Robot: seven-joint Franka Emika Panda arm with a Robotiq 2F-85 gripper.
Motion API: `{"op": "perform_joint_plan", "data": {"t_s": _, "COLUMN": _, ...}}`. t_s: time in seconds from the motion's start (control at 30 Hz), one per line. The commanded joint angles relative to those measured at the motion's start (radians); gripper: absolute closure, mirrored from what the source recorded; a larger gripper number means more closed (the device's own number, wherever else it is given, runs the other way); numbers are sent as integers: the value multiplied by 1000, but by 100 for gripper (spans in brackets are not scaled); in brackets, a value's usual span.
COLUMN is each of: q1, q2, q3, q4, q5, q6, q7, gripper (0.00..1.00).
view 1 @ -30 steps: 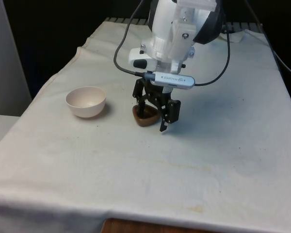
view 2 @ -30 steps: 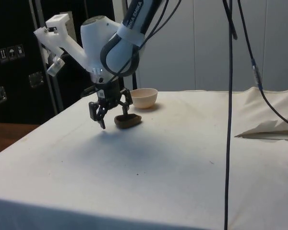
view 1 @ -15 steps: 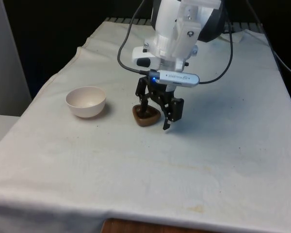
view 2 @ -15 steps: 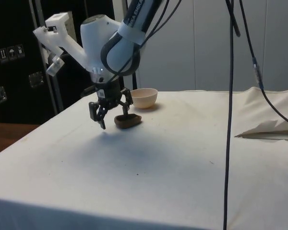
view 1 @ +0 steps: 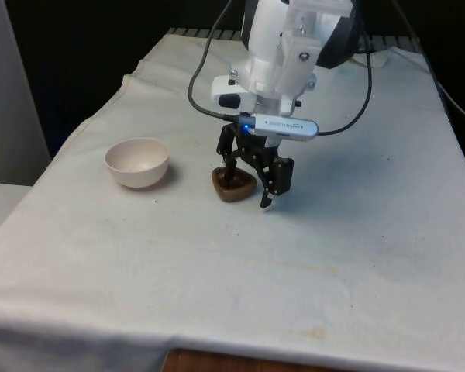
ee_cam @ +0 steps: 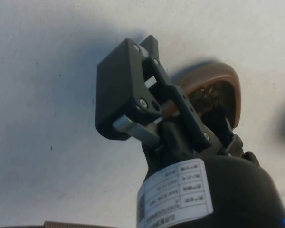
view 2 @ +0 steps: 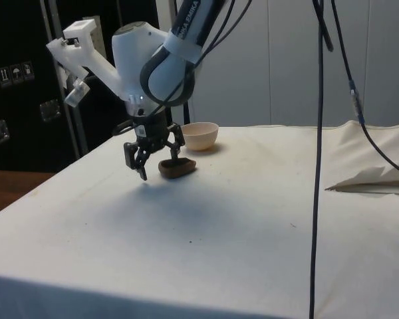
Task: Pour the coffee beans from the cup into the bowl.
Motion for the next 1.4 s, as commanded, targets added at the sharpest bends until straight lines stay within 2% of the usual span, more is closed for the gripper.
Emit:
{"op": "perform_joint_plan", "data": {"t_s": 0.0, "q1": 1, "q2": 1, "q3": -3, "q4": -1, "q5": -2, "q6": 10, "q7": 4, "gripper": 0}}
{"op": "perform_joint_plan", "data": {"t_s": 0.53, "q1": 0, "q2": 0, "q3": -2, "q4": 2, "q5": 0, "q6": 7, "q7": 2, "gripper": 1}}
{"op": "perform_joint_plan", "data": {"t_s": 0.6, "q1": -1, "q2": 0, "q3": -1, "q4": 4, "q5": 0, "q6": 0, "q7": 0, "gripper": 10}}
{"op": "perform_joint_plan", "data": {"t_s": 0.87, "q1": 0, "q2": 0, "q3": -2, "q4": 3, "q5": 0, "q6": 7, "q7": 2, "gripper": 56}}
{"op": "perform_joint_plan", "data": {"t_s": 0.9, "q1": 0, "q2": 0, "q3": -2, "q4": 3, "q5": 0, "q6": 7, "q7": 2, "gripper": 67}}
{"op": "perform_joint_plan", "data": {"t_s": 0.93, "q1": -1, "q2": 0, "q3": -1, "q4": 4, "q5": 0, "q6": 0, "q7": 0, "gripper": 72}}
{"op": "perform_joint_plan", "data": {"t_s": 0.97, "q1": 0, "q2": 0, "q3": -2, "q4": 3, "q5": 0, "q6": 7, "q7": 2, "gripper": 72}}
{"op": "perform_joint_plan", "data": {"t_s": 1.07, "q1": 0, "q2": 0, "q3": -2, "q4": 3, "q5": 0, "q6": 7, "q7": 2, "gripper": 88}}
{"op": "perform_joint_plan", "data": {"t_s": 1.1, "q1": 0, "q2": 0, "q3": -2, "q4": 3, "q5": 0, "q6": 7, "q7": 2, "gripper": 97}}
{"op": "perform_joint_plan", "data": {"t_s": 1.13, "q1": 0, "q2": 0, "q3": -2, "q4": 3, "q5": 0, "q6": 7, "q7": 2, "gripper": 99}}
{"op": "perform_joint_plan", "data": {"t_s": 1.37, "q1": -1, "q2": -1, "q3": -1, "q4": 4, "q5": 0, "q6": 2, "q7": 1, "gripper": 99}}
